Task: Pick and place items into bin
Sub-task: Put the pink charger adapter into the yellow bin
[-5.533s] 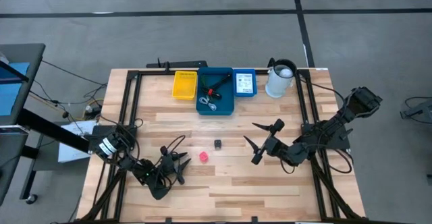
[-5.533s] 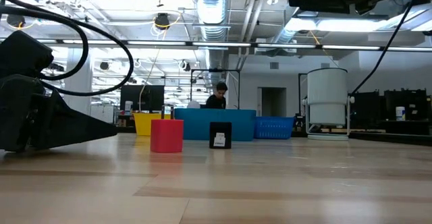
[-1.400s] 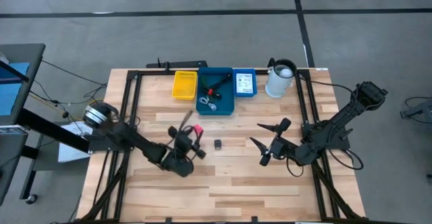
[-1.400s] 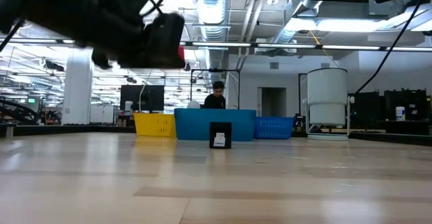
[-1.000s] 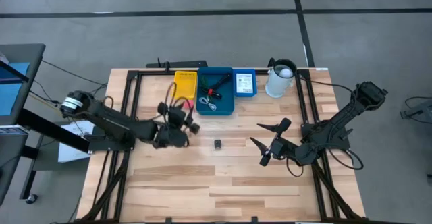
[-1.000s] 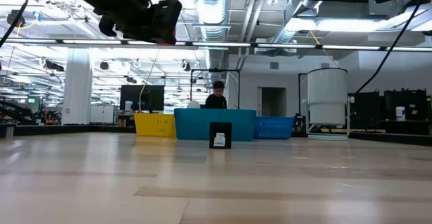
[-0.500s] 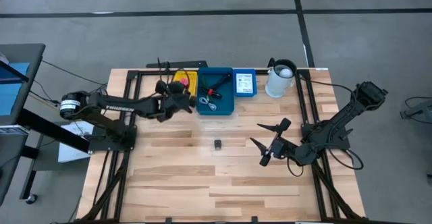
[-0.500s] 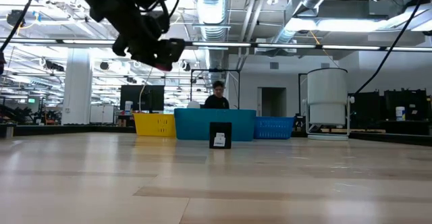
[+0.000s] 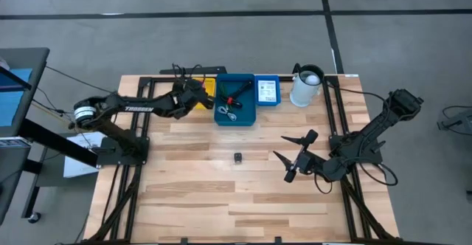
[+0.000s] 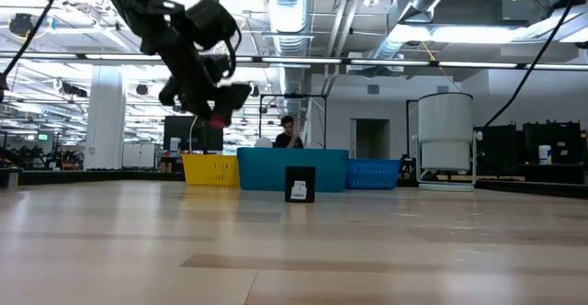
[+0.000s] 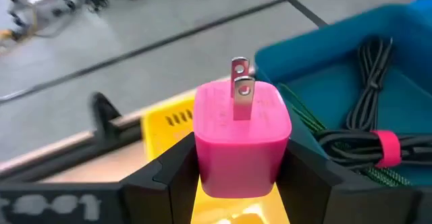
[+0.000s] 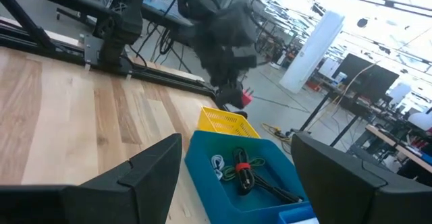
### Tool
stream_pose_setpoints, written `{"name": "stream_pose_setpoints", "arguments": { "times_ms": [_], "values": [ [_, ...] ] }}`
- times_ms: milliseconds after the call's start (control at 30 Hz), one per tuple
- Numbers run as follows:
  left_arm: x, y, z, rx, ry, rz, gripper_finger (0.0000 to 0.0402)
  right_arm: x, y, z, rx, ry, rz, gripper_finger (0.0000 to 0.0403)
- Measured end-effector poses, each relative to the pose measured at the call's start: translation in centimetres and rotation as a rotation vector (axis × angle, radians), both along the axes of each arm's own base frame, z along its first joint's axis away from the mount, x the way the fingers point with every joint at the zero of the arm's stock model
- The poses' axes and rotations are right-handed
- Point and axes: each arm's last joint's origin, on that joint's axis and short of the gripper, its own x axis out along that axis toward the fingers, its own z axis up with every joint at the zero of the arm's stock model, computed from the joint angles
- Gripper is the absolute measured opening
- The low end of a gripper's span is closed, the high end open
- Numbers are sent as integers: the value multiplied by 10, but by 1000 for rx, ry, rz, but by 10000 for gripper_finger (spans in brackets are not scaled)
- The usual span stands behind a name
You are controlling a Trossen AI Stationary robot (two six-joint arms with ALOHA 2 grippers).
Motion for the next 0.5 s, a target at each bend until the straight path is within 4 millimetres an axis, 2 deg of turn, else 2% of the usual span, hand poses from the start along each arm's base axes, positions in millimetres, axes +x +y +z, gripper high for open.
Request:
{"name": "stream_pose_setpoints", "arguments": {
  "times_ms": [267, 500],
  "values": [
    [10, 8, -35, -50, 85, 5, 155, 0, 0, -1, -7, 8, -1, 276],
    [10, 9, -38, -48, 90, 9, 167, 0, 0, -1, -10, 12, -1, 276]
  ]
}}
